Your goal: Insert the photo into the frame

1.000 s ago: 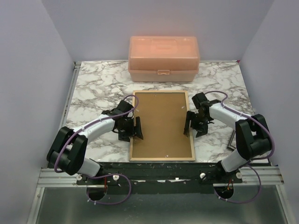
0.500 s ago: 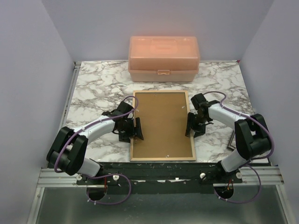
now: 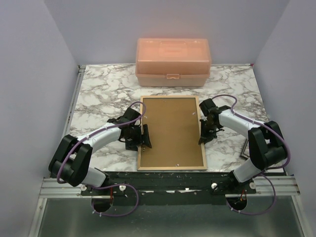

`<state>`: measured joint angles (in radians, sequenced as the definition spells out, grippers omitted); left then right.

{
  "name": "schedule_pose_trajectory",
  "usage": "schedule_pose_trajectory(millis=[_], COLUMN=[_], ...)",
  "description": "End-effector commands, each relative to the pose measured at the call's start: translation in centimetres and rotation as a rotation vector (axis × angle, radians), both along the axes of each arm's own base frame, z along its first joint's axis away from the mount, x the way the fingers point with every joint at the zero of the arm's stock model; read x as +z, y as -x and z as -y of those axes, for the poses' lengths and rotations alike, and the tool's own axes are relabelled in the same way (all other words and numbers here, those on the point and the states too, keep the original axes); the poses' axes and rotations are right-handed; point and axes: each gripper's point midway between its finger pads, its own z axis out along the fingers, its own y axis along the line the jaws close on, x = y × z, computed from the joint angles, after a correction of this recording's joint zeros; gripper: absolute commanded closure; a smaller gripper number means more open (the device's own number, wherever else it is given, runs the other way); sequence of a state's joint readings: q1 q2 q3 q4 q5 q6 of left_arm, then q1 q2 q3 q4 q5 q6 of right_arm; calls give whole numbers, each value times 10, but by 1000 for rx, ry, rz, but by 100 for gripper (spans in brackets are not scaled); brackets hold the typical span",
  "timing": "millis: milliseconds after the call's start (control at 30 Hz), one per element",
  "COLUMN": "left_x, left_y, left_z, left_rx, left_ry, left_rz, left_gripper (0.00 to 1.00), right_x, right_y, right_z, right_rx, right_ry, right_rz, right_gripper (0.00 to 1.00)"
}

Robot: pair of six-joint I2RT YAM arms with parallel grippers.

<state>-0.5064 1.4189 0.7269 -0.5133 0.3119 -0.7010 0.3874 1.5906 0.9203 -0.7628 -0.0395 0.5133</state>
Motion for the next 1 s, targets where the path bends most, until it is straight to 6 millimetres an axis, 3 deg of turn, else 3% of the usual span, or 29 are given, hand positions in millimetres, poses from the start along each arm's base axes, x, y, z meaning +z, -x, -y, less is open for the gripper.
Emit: schedule_pose_trajectory(millis=[0, 133, 200, 300, 333, 400, 600, 967], left_x=[-8, -5, -1, 4, 6, 8, 5, -8], left_y=[5, 3, 2, 1, 1, 1, 5, 11], left_z=[-7, -12, -15, -23, -25, -33, -42, -22], left_rx=[3, 9, 14, 22, 24, 34, 39, -8], left_ry=[-38, -62, -81, -117, -130, -163, -203, -184], left_rz=[-1, 10, 23, 44, 52, 64, 71, 48], left_gripper=[24, 22, 22, 20, 19, 18, 18, 19], right_x=[-10, 1, 11, 30, 37, 47, 46, 15], right_y=[4, -3, -10, -22, -26, -32, -33, -16], right_z=[13, 9, 7, -2, -6, -14, -28, -23], right_rx=[-54, -59, -64, -73, -74, -80, -78, -104], right_ry=[83, 67, 60, 21, 2, -37, -106, -131], right_rz=[-6, 13, 37, 78, 91, 108, 81, 7], right_gripper=[99, 99, 94, 55, 46, 38, 35, 32])
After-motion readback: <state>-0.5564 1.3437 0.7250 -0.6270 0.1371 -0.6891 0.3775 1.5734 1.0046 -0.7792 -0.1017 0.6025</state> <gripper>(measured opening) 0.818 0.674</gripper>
